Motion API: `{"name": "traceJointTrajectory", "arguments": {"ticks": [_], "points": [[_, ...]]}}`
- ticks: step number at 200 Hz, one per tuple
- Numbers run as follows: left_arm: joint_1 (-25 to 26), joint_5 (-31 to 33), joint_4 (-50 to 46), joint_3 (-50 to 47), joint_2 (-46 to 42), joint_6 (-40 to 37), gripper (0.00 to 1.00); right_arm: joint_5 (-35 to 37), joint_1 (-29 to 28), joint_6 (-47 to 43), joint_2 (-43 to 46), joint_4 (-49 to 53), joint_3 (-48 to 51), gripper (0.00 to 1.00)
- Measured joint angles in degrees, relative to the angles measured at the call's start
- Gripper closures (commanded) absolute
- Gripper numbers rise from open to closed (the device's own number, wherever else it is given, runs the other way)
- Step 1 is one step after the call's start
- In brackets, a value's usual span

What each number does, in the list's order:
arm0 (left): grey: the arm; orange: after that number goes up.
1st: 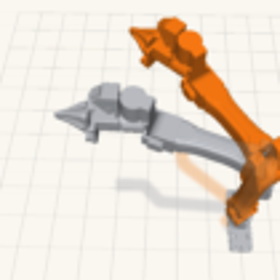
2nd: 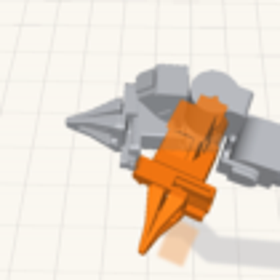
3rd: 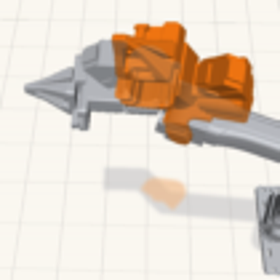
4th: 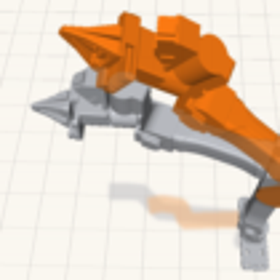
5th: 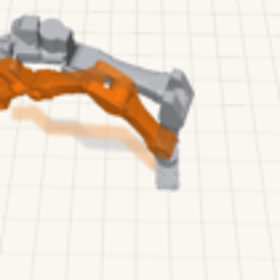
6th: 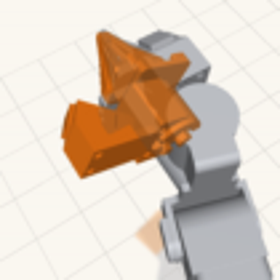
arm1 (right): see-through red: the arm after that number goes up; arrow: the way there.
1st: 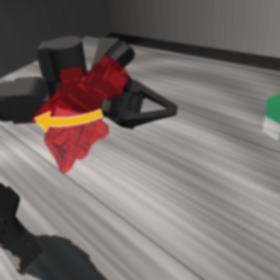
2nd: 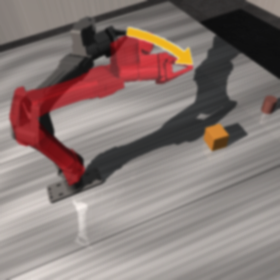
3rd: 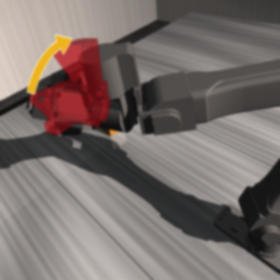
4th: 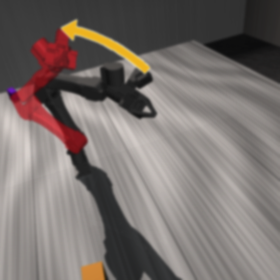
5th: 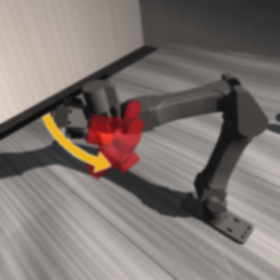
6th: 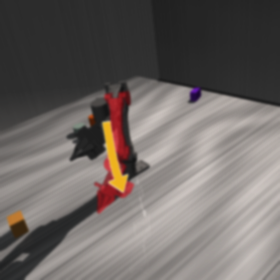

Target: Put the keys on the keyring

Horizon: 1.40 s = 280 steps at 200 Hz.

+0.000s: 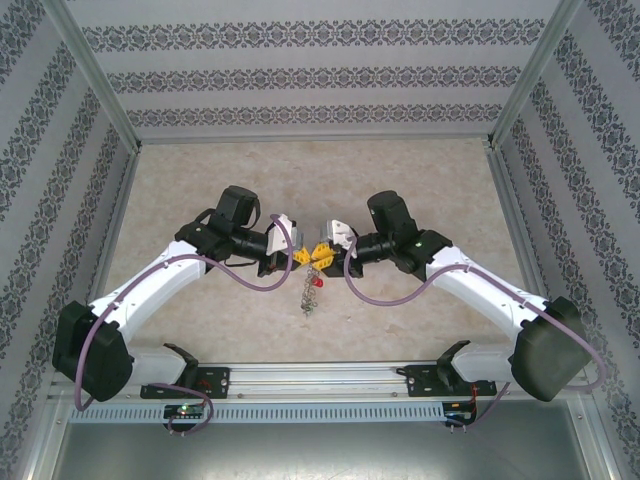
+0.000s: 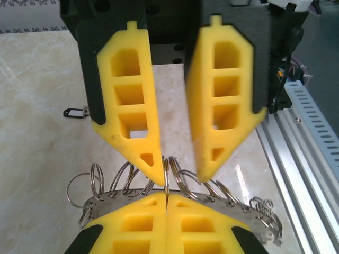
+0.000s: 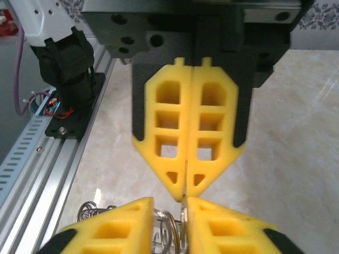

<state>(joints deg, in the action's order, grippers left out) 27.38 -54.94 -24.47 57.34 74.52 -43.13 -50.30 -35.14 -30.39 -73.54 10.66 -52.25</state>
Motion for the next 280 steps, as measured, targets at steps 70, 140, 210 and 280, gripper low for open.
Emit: {"name": "traceJointTrajectory", "arguments": {"ticks": [70, 140, 210, 280], "points": [[1.1, 4.6, -1.9, 0.0, 2.8, -2.4, 1.0, 5.7, 0.0, 0.5, 1.0, 0.6, 6.8, 0.72], [1.6, 8.7, 9.2, -9.0, 5.2, 5.4, 1.0, 8.8, 0.1, 7.4, 1.0, -0.7, 7.4, 0.66], [-2.3, 30.5, 24.0, -18.4, -3.6, 33.9, 0.89, 13.8, -13.0, 21.7, -6.2, -2.8, 7.6, 0.69], [-3.5, 42.2, 12.7, -25.6, -26.7, 58.7, 0.62, 29.3, -20.8, 38.2, -20.0, -3.6, 3.6, 0.58]]}}
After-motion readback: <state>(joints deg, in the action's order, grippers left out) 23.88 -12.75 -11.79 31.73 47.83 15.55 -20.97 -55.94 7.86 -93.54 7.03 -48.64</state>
